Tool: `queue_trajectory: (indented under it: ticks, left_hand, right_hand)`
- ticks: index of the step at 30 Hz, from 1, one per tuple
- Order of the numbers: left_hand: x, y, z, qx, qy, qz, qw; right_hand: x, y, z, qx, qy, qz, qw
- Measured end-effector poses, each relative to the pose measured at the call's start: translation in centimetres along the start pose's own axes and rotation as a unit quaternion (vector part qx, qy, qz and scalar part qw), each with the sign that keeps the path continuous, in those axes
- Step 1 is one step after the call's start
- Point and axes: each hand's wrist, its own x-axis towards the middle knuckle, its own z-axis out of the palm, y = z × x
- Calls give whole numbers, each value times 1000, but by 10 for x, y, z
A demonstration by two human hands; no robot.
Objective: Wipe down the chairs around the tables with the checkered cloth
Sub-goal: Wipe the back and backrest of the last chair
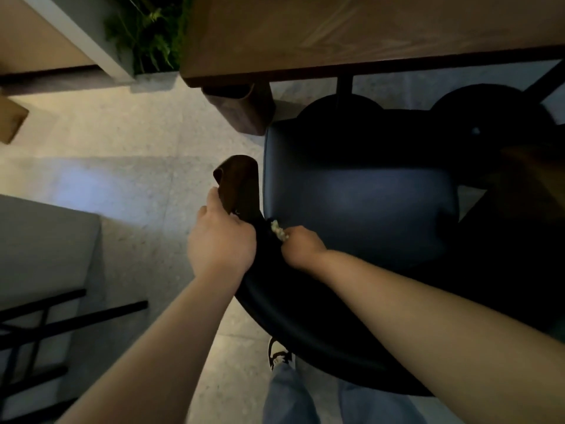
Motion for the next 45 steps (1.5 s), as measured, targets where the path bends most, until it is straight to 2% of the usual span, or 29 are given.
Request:
queue_trajectory:
  ticks: [8, 12, 14, 20, 26, 35, 40, 42, 45]
  left_hand:
    - [-2, 10, -1, 114, -36, 5, 993]
    - [-9, 16, 0, 147, 16, 101, 984]
    - [-7, 15, -1, 131, 13, 152, 980]
    - [-5, 15, -6, 116, -38, 172, 977]
    - [-3, 13, -5, 107, -42, 186, 976]
    - [2, 6, -1, 69, -12, 191, 979]
    - [4, 2, -2, 41, -20, 197, 979]
    - [5, 1, -3, 27, -19, 196, 980]
    - [5, -2, -1, -2, -22, 201, 979]
  right_hand:
    - [-42, 45, -40, -166, -100, 4, 981]
    - [-58, 72, -69, -235, -140, 21, 962]
    - [-64, 85, -85, -277, -148, 30, 949]
    - [-72, 115, -139, -435, -133, 56, 889]
    - [-76, 128, -199, -523, -66, 102, 844]
    - [-100, 126, -208, -509, -53, 42, 858]
    - [-158, 109, -202, -482, 28, 47, 874]
    - [-178, 97, -185, -470, 73, 65, 877]
    - [-200, 78, -140, -395, 130, 106, 903]
